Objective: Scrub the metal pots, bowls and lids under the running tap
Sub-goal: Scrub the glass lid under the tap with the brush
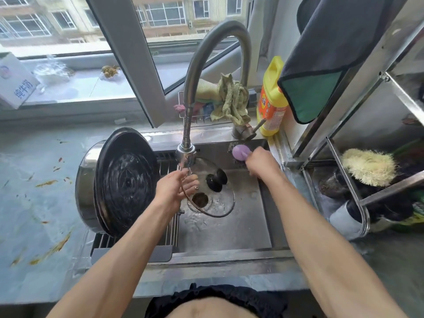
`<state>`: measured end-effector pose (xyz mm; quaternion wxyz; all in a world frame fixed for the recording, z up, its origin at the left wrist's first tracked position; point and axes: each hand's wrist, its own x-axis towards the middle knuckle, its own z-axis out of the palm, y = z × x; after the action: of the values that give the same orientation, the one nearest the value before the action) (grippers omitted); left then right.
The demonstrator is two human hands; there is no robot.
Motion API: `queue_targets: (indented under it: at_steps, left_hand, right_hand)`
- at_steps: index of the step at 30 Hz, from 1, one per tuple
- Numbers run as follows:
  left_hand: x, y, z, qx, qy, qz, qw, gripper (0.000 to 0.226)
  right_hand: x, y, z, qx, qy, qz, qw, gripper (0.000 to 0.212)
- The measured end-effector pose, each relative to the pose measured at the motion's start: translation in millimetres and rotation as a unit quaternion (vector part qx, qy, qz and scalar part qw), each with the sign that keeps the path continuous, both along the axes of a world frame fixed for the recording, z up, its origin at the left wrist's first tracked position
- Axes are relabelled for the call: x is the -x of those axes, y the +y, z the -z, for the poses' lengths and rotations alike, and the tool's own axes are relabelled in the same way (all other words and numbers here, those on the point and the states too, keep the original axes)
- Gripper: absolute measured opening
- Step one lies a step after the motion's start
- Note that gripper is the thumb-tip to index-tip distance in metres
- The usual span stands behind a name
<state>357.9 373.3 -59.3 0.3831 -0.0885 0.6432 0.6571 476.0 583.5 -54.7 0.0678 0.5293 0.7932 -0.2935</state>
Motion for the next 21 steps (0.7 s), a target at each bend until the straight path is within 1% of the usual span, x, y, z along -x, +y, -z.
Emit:
queue_targets:
  at_steps: [2,5,7,9,10,12,15,16,18,19,21]
  left_hand:
    - [-1.1,4.4,-0.9,-0.018,-0.045,-0.031,0.998,0.013]
    - [-0.2,10.6,-2.6,-0.038,-0.072,-0.048,0.995,0.010]
    - [2.9,14.6,-1.0,-0.040,-0.075,-0.047,0.995,0.014]
    - [4.5,20.1,2.2,-0.035,-0.078,-0.044,0.995,0.019]
    - [4.4,22.5,2.2,-0.032,-0.079,-0.041,0.996,0.019]
    - [4.1,23.5,4.2,-0.026,-0.078,-0.040,0.996,0.016]
    - [1.7,19.4,9.7,-0.017,-0.066,-0.030,0.997,0.012]
    - [1.6,17.3,12.6,-0.006,-0.050,-0.022,0.998,0.012]
    - [0.2,15.2,17.1,0.025,0.008,0.009,1.000,0.010]
    - [-1.1,14.6,18.6,0.039,0.037,0.032,0.998,0.009]
    - [-4.3,13.4,19.6,0.074,0.084,0.078,0.991,0.010]
  right_hand:
    - [14.7,14.3,-5.7,0.027,0.010,0.013,0.999,0.060]
    - [32.2,31.4,-9.3,0.086,0.039,0.019,0.995,0.095]
    - [39.4,38.2,-8.7,0.099,0.048,0.014,0.994,0.103]
    - [45.9,47.4,-5.5,0.101,0.050,0.010,0.994,0.099]
    - [50.4,51.8,-3.7,0.094,0.050,0.004,0.994,0.093]
    - [58.9,59.9,-5.4,0.095,0.048,-0.016,0.994,0.080]
    - [64.7,63.5,-10.8,0.117,0.062,-0.018,0.991,0.071]
    - [65.2,62.4,-7.1,0.118,0.076,-0.007,0.990,0.068]
    - [58.8,56.2,3.8,0.102,0.102,0.014,0.989,0.067]
    - [52.6,50.0,10.2,0.089,0.107,0.020,0.990,0.067]
    - [34.0,37.1,23.6,0.078,0.094,0.035,0.992,0.057]
